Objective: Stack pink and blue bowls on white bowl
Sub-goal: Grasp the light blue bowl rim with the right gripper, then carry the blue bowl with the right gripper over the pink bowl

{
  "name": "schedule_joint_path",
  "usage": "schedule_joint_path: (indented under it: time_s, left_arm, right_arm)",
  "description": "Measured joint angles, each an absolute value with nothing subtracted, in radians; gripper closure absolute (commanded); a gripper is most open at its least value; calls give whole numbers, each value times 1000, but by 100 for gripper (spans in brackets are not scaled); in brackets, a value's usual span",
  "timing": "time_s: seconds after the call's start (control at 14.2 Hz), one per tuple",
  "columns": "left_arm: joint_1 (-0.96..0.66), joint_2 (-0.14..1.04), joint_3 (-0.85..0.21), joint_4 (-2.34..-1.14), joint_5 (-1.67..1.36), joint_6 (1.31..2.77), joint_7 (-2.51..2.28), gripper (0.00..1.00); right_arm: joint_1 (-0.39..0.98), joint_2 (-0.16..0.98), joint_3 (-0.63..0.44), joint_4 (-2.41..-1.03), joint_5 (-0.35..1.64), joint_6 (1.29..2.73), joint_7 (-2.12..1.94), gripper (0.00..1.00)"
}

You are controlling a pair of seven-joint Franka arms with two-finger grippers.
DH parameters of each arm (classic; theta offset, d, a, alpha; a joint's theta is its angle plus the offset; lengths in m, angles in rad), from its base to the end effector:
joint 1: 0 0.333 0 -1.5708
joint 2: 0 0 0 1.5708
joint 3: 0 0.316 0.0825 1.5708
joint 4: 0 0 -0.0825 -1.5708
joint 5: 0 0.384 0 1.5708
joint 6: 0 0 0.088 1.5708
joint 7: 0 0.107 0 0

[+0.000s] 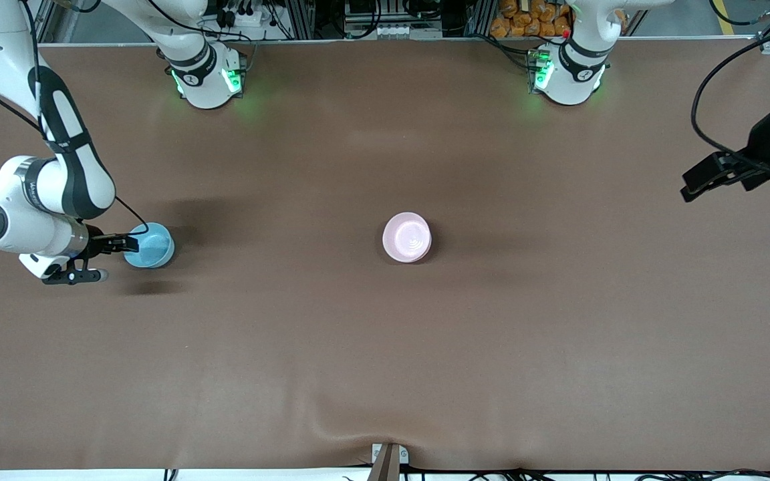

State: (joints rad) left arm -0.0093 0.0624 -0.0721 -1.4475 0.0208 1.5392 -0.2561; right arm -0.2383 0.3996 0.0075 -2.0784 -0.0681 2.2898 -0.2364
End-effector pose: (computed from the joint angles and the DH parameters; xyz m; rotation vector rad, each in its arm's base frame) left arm 0.5698 -0.0427 0.6447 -3.1180 -0.2749 -0.0497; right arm 0.5515 -0.1312 0.2188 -3.1250 -0.0859 0.3028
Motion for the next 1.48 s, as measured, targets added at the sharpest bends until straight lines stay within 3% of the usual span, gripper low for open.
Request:
schedule_joint_path:
  time_s: [0.07, 0.21, 0.28, 0.35, 0.85, 1.27, 1.48]
  left_arm:
    - [4, 58, -71, -1449, 20, 1530, -238, 0]
    - [16, 50, -69, -1451, 19, 1523, -226, 0]
    - [16, 47, -69, -1453, 19, 1521, -225, 0]
    - [16, 46, -70, -1456, 19, 1520, -225, 0]
    - [14, 44, -77, -1467, 18, 1518, -225, 0]
    - [13, 44, -82, -1473, 18, 1515, -225, 0]
    - [13, 44, -83, -1474, 18, 1515, -225, 0]
  right_arm:
    - [-242, 401, 7, -2093, -68, 2308, -238, 58]
    - [-247, 402, 7, -2114, -68, 2333, -238, 64]
    - [-250, 402, 7, -2121, -68, 2342, -238, 76]
    - [-251, 402, 7, -2125, -68, 2348, -238, 98]
    - [-250, 393, 16, -2120, -63, 2329, -236, 100]
    - [-138, 370, 36, -1951, 127, 2030, -79, 100]
    - [-30, 363, 58, -1914, 221, 2003, 129, 100]
